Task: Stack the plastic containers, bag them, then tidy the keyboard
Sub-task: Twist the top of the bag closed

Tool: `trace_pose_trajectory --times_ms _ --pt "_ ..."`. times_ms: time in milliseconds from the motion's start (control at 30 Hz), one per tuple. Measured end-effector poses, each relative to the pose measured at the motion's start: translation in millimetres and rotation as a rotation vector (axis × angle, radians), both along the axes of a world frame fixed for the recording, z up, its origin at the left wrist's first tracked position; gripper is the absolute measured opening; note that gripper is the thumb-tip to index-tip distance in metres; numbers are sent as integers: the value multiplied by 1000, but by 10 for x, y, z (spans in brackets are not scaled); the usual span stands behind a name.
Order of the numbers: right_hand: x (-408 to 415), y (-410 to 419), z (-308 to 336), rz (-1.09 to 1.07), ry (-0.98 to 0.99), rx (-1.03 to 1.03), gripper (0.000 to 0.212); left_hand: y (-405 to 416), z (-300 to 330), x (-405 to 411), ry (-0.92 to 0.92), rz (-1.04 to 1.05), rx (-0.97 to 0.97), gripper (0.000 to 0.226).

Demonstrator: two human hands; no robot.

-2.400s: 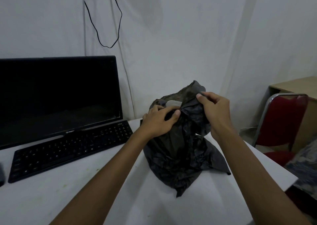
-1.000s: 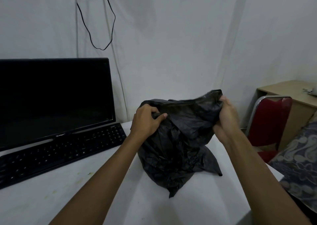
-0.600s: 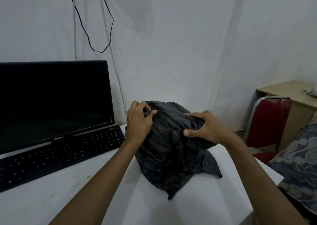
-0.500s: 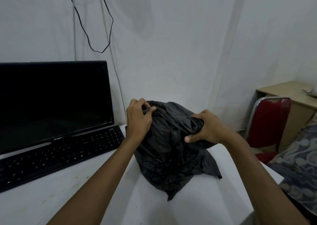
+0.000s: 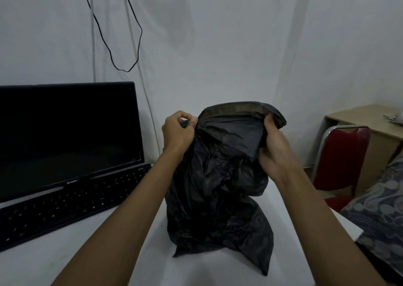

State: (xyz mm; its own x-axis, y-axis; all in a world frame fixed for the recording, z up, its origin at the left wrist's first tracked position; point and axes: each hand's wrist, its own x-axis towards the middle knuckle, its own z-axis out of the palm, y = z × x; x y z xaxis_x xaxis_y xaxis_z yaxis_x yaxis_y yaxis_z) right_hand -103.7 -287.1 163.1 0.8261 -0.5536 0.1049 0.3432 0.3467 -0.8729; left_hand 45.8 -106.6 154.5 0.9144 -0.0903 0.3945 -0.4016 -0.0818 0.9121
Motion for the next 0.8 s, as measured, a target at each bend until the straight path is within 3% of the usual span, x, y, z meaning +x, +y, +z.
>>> trace_pose_trajectory --times_ms 200,300,433,567,800 --pt "55 21 -59 99 -123 45 102 -33 -203 -87 60 -76 98 11" --pt "62 64 -2 60 -127 57 89 -23 -244 -137 40 -122 111 25" --pt "111 92 65 -139 -3 69 53 -50 -274 -206 -74 -143 132 29" --pt "166 47 122 -335 152 149 56 -70 -233 -335 -143 -196 202 28" --pt "291 -28 232 -389 266 -81 57 -107 -14 -547 -56 -430 457 73"
